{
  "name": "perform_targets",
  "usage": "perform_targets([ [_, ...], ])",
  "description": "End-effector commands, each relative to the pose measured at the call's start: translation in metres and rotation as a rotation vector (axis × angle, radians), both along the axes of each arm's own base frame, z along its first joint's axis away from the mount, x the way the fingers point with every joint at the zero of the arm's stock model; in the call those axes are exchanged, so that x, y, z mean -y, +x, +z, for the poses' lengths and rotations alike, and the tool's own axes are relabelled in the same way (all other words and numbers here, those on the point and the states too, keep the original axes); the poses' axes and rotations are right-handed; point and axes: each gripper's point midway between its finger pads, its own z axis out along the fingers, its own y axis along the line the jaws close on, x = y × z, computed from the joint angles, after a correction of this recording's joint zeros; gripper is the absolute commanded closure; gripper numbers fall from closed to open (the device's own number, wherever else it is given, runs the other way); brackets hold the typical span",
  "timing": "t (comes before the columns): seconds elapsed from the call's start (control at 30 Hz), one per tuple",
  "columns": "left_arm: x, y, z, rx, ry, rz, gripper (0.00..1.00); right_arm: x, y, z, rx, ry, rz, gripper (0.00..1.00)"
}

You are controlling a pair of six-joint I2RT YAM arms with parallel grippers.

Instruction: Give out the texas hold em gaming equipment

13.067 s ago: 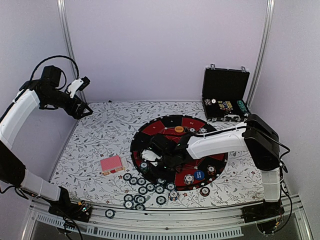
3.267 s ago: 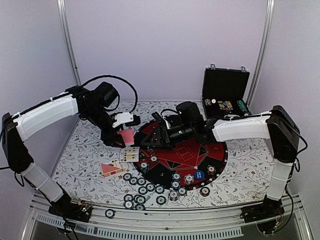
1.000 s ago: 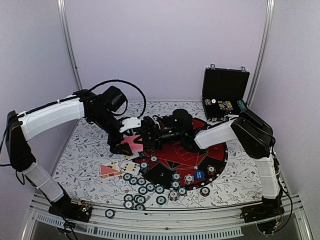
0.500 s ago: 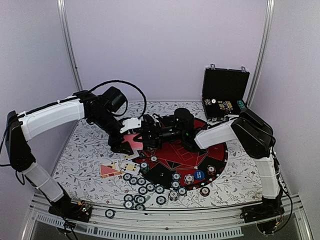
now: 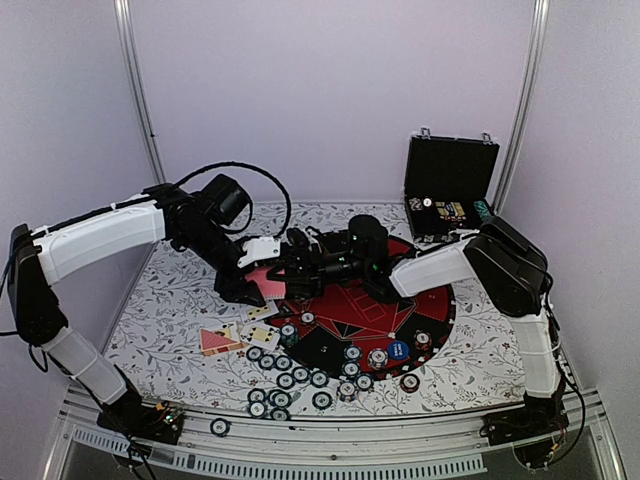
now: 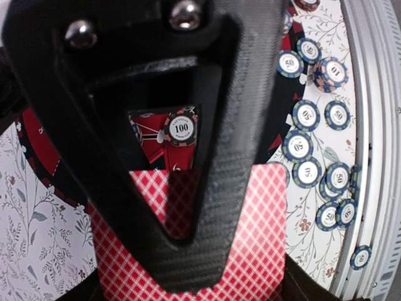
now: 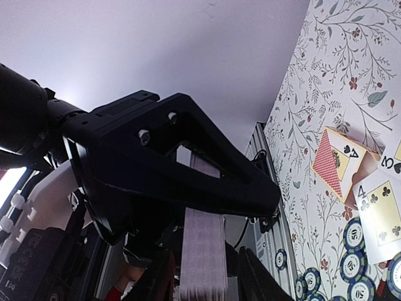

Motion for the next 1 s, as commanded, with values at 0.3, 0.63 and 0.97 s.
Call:
perform_targets([
  [0.3, 0.002, 0.001, 0.012, 0.027, -0.030, -0.012, 0.48, -0.006, 0.003, 0.014, 0.052, -0.048, -0.011, 0.46],
  [0.63, 0.002, 0.001, 0.011, 0.018, -0.032, 0.002, 0.50, -0.016, 0.008, 0.013, 0.062, -0.071, -0.029, 0.47],
  [0.97, 0.001, 0.000, 0.014, 0.010, -0.048, 0.013, 0.52, 0.000, 0.011, 0.003, 0.054, -0.110, -0.063, 0.59],
])
